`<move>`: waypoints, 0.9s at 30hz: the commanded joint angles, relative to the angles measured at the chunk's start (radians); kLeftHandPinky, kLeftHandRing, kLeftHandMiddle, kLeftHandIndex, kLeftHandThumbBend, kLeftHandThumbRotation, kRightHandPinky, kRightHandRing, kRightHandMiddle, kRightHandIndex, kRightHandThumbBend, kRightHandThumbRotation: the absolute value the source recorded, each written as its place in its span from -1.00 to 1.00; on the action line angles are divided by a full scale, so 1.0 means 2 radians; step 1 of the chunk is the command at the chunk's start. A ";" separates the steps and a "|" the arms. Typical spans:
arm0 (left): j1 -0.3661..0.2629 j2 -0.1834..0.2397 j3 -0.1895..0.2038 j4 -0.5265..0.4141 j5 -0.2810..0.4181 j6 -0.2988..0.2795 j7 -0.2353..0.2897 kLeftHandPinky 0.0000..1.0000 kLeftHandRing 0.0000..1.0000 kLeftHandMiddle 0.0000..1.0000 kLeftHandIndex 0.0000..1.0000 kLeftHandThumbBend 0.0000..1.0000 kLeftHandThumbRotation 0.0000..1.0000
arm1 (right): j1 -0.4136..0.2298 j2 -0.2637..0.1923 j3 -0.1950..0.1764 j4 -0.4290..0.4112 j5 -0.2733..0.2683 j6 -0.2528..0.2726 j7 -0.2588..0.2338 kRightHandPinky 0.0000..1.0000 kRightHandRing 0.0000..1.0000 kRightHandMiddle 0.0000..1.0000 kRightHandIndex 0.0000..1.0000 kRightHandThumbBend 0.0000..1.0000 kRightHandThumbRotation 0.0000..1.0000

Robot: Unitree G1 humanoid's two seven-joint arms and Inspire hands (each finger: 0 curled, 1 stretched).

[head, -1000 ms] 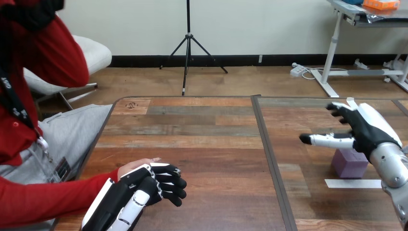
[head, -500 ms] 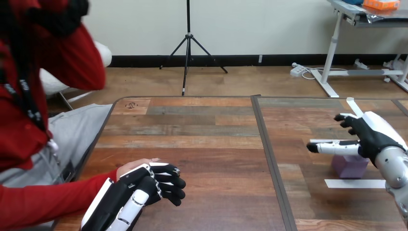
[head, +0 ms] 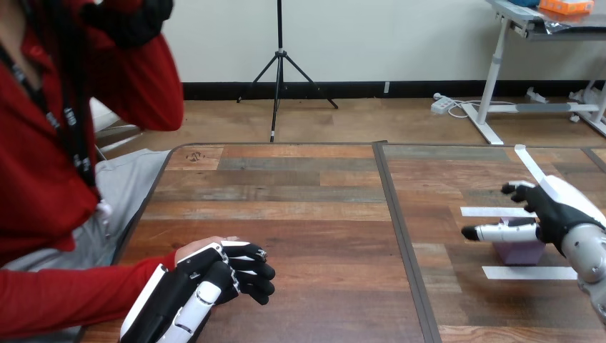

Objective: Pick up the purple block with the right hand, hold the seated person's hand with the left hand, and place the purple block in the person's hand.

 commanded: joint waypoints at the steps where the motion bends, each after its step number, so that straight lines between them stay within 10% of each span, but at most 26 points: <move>1: -0.029 0.004 0.006 -0.021 -0.009 -0.004 -0.003 0.04 0.12 0.19 0.23 0.15 0.46 | -0.054 -0.024 0.015 0.012 -0.007 0.001 0.014 0.48 0.79 0.82 0.80 1.00 -0.01; 27: -0.032 0.005 0.012 -0.018 -0.010 -0.011 -0.006 0.03 0.12 0.18 0.22 0.15 0.58 | -0.070 -0.043 0.058 0.042 -0.028 0.011 0.081 0.53 0.83 0.85 0.82 1.00 -0.20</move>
